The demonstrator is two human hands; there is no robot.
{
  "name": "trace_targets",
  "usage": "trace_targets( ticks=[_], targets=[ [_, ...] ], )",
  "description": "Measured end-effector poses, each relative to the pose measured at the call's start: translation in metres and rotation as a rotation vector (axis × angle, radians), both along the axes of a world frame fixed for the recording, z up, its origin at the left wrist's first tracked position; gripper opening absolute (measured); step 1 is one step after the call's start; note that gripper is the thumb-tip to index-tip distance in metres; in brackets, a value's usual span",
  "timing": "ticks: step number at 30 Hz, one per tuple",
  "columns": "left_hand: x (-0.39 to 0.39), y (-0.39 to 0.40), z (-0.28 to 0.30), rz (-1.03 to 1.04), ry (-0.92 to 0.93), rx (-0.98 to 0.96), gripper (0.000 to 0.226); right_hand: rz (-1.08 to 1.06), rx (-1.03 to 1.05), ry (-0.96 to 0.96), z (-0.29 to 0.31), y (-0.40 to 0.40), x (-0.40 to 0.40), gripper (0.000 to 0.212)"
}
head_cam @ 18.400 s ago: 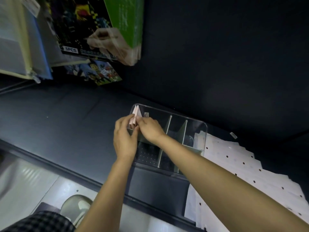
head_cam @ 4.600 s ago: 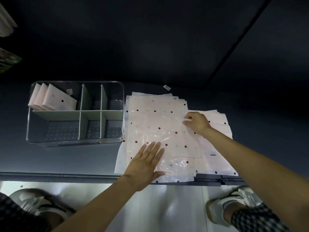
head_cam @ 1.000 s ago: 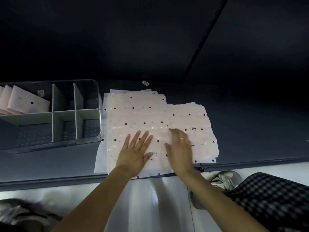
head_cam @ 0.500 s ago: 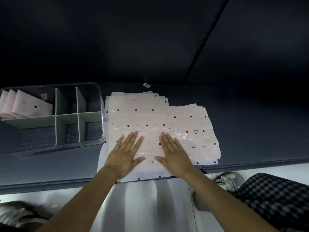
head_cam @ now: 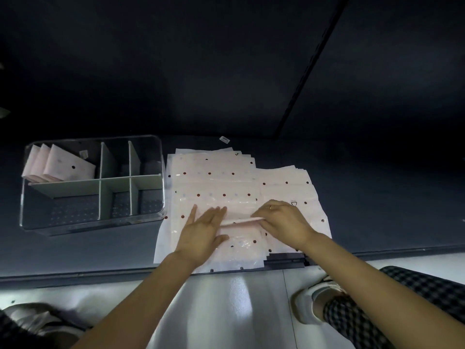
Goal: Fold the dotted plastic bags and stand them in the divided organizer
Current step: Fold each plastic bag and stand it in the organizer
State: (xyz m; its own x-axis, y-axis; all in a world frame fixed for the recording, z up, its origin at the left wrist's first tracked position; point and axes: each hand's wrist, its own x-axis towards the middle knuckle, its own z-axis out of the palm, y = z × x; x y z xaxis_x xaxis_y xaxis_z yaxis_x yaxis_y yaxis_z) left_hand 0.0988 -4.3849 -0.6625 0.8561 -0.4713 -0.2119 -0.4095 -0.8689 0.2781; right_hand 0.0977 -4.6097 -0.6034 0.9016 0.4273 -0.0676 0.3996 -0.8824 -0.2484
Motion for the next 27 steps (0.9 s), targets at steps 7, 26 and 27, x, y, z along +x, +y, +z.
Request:
trace_targets(
  ticks=[7, 26, 27],
  targets=[
    [-0.01, -0.007, 0.059, 0.581, 0.413, -0.976, 0.036, -0.527, 0.891, 0.144, 0.054, 0.036, 0.011, 0.047],
    [-0.013, 0.029, 0.103, 0.848, 0.757, -1.266, 0.01, -0.61, 1.143, 0.609, 0.054, 0.06, -0.019, 0.013],
    [-0.013, 0.03, 0.105, 0.835, 0.732, -1.273, 0.009, -0.599, 1.154, 0.636, 0.055, 0.058, -0.019, 0.012]
  ],
)
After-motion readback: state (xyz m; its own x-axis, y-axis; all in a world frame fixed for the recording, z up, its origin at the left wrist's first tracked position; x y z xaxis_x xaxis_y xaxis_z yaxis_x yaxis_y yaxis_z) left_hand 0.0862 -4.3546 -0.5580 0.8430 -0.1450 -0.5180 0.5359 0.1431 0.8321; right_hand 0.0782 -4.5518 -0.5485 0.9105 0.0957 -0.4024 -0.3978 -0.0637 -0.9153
